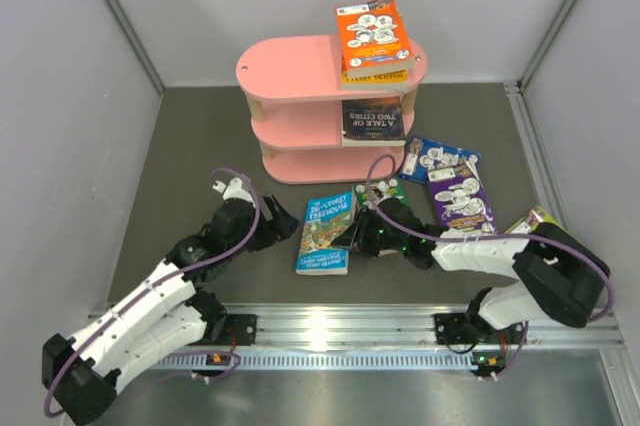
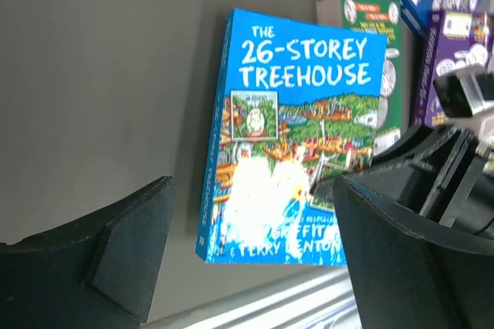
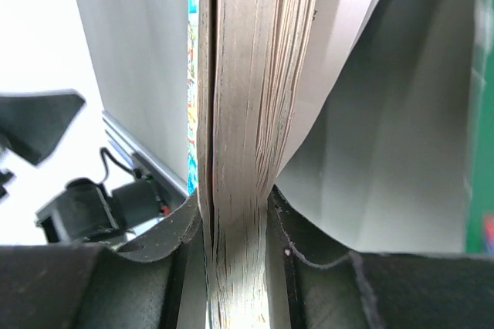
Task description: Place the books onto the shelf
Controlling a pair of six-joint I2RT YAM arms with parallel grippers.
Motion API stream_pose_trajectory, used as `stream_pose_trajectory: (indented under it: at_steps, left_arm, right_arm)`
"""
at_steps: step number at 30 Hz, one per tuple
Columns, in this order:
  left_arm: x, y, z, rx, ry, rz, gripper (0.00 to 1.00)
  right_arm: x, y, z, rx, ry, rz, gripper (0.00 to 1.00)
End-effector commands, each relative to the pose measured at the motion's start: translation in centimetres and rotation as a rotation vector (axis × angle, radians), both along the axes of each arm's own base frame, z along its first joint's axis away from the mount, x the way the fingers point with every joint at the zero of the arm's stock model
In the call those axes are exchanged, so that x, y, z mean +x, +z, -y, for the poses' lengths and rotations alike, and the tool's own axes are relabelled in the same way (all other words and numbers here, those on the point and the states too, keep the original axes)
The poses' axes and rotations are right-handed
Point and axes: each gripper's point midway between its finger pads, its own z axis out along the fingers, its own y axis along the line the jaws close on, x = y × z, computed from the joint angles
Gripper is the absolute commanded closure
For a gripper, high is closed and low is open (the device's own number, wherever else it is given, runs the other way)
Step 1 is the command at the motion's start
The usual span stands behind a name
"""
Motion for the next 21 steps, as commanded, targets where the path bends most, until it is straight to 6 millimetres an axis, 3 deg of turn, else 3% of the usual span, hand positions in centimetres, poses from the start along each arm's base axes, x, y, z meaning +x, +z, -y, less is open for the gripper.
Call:
stream_pose_trajectory:
  at_steps: [1,9,12,21]
  left_arm:
    - [-1.4,0.4,0.0,0.026,0.019,-0.033,0.12]
    - [-3.4,0.4,4.5,-0.213,0.029,-0.13,0.1]
    - [-3.6,0.7,5.7,-0.253,0.025,-0.122,0.09]
    - [-3.6,0.2,8.2,-0.265,0.07,-0.104,0.09]
  right_arm:
    - [0.3,3.8,0.1,0.064,-0.088,-0.013,1.0]
    - [2.3,8.7,3.4,0.188,-0.355,0.065,1.0]
    - [2.2,10.1,3.7,0.23,-0.376,0.082,1.0]
    - [-0.1,11.8,1.1,0.367,-0.284,0.004,1.0]
